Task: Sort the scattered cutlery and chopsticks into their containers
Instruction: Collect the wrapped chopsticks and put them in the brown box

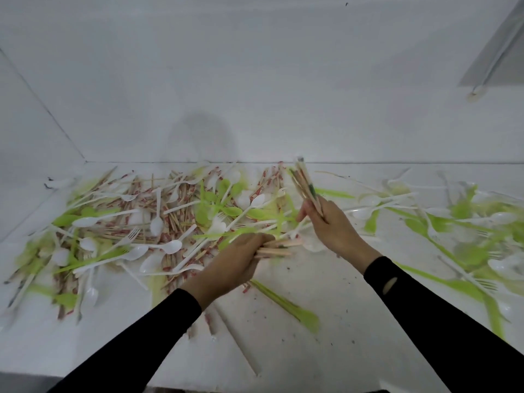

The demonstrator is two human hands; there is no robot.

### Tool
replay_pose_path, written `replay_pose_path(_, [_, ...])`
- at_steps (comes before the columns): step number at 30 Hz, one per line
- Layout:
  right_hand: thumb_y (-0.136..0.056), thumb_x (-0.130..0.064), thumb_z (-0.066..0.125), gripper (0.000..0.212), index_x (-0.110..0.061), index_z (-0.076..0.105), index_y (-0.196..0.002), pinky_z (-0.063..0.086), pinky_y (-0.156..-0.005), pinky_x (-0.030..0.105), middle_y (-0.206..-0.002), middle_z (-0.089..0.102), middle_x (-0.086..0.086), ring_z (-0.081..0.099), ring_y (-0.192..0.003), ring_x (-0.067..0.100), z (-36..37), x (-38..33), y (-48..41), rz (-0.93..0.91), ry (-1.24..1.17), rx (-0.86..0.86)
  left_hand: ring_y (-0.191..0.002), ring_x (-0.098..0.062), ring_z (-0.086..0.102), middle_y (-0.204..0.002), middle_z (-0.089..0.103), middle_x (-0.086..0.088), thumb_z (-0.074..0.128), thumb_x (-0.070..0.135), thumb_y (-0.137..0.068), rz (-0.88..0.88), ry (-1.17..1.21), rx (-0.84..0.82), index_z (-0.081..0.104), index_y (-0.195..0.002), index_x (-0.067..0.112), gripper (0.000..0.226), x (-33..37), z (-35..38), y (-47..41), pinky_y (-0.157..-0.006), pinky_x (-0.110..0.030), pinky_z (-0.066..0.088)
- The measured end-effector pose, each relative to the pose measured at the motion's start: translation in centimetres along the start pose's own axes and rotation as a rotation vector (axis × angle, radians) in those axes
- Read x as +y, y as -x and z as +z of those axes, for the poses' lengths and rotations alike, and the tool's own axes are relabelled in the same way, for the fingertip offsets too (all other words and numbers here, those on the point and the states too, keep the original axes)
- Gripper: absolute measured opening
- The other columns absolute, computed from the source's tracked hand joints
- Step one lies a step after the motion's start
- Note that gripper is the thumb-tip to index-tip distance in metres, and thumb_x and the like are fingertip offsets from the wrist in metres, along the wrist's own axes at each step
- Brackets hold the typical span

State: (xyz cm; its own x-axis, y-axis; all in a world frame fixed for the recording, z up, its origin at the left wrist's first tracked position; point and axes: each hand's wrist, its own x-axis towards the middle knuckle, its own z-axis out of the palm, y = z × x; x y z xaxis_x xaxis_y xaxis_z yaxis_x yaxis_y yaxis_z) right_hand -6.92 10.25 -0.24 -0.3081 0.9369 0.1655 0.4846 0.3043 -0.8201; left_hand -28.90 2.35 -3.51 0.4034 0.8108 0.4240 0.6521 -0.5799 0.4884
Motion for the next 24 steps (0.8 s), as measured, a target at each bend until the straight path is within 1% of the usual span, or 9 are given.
replay_pose_path(2, [-0.105, -0.033, 0.039, 0.027, -0.024, 0.058, -0.09, 0.044, -0.064, 0.026, -0.067, 0.061, -0.012, 0.058, -0.069, 0.018, 0.4, -0.6, 0.2, 0.012, -0.051, -0.057, -0.086, 0.005, 0.045, -0.104, 0.054, 0.018, 0.038, 0.021, -0.092, -0.049, 0.034, 0.111, 0.044, -0.118, 0.025, 0.027, 0.7, -2.5, 0.2, -0.079, -0.002, 0.037])
replay_pose_path(4, [-0.104, -0.028, 0.04, 0.021, -0.029, 0.055, -0.089, 0.044, -0.057, 0.031, -0.067, 0.056, -0.003, 0.052, -0.059, 0.023, 1.8, -1.0, 1.1, 0.048, -0.094, -0.157, -0.079, 0.003, 0.046, -0.096, 0.053, 0.02, 0.041, 0.028, -0.096, -0.024, -0.065, 0.139, 0.046, -0.117, 0.024, 0.023, 0.4, -4.2, 0.8, -0.07, -0.003, 0.036])
replay_pose_path(8, [-0.088, -0.031, 0.045, 0.016, -0.016, 0.052, -0.088, 0.042, -0.063, 0.037, -0.084, 0.061, 0.012, 0.059, -0.075, 0.031, 6.6, -0.2, 4.3, -0.048, 0.113, -0.474, -0.06, -0.009, 0.056, -0.072, 0.063, 0.009, 0.037, 0.057, -0.099, 0.04, -0.338, -0.067, 0.057, -0.096, 0.03, 0.034, -2.3, -5.4, 4.9, -0.046, -0.022, 0.037])
replay_pose_path(11, [-0.092, -0.033, 0.055, 0.023, -0.012, 0.051, -0.102, 0.041, -0.067, 0.034, -0.095, 0.06, 0.009, 0.057, -0.084, 0.027, 9.1, 1.0, 5.8, -0.026, 0.399, -0.642, -0.063, -0.011, 0.061, -0.074, 0.063, 0.011, 0.046, 0.05, -0.095, 0.048, -0.406, -0.264, 0.06, -0.091, 0.032, 0.024, -4.0, -5.0, 8.5, -0.043, -0.021, 0.041])
replay_pose_path(12, [-0.093, -0.033, 0.056, 0.023, -0.013, 0.05, -0.102, 0.039, -0.066, 0.032, -0.095, 0.058, 0.006, 0.053, -0.083, 0.024, 9.4, 1.2, 6.0, -0.011, 0.451, -0.625, -0.068, -0.012, 0.064, -0.08, 0.063, 0.012, 0.05, 0.041, -0.091, 0.055, -0.442, -0.319, 0.062, -0.095, 0.034, 0.014, -4.5, -4.9, 9.5, -0.043, -0.022, 0.043])
replay_pose_path(15, [-0.096, -0.034, 0.051, 0.02, -0.016, 0.045, -0.088, 0.034, -0.064, 0.03, -0.088, 0.048, -0.001, 0.049, -0.08, 0.019, 10.0, 1.6, 5.8, -0.012, 0.514, -0.514, -0.091, -0.015, 0.062, -0.11, 0.063, 0.006, 0.06, 0.019, -0.072, 0.018, -0.542, -0.391, 0.061, -0.124, 0.031, 0.054, -5.5, -4.9, 12.3, -0.047, -0.022, 0.047])
replay_pose_path(17, [-0.095, -0.034, 0.05, 0.025, -0.017, 0.044, -0.078, 0.033, -0.058, 0.03, -0.082, 0.046, -0.002, 0.049, -0.075, 0.018, 9.8, 1.8, 5.1, 0.019, 0.52, -0.479, -0.097, -0.014, 0.061, -0.126, 0.058, 0.007, 0.07, 0.013, -0.071, -0.019, -0.559, -0.381, 0.055, -0.132, 0.03, 0.065, -5.8, -4.9, 13.4, -0.049, -0.021, 0.046])
replay_pose_path(20, [-0.095, -0.031, 0.05, 0.032, -0.021, 0.038, -0.068, 0.028, -0.05, 0.026, -0.072, 0.043, -0.004, 0.047, -0.065, 0.016, 8.5, 2.0, 3.7, 0.079, 0.509, -0.403, -0.101, -0.011, 0.06, -0.127, 0.058, 0.013, 0.067, 0.016, -0.078, 0.013, -0.54, -0.359, 0.06, -0.123, 0.033, 0.049, -5.8, -4.7, 13.6, -0.052, -0.02, 0.048])
replay_pose_path(24, [-0.095, -0.035, 0.051, 0.029, -0.019, 0.045, -0.072, 0.034, -0.055, 0.029, -0.077, 0.046, -0.004, 0.055, -0.076, 0.02, 8.8, 1.4, 3.2, 0.047, 0.493, -0.387, -0.097, -0.01, 0.054, -0.124, 0.061, 0.016, 0.065, 0.019, -0.082, 0.062, -0.546, -0.353, 0.06, -0.122, 0.034, 0.044, -6.0, -3.8, 13.5, -0.052, -0.023, 0.049])
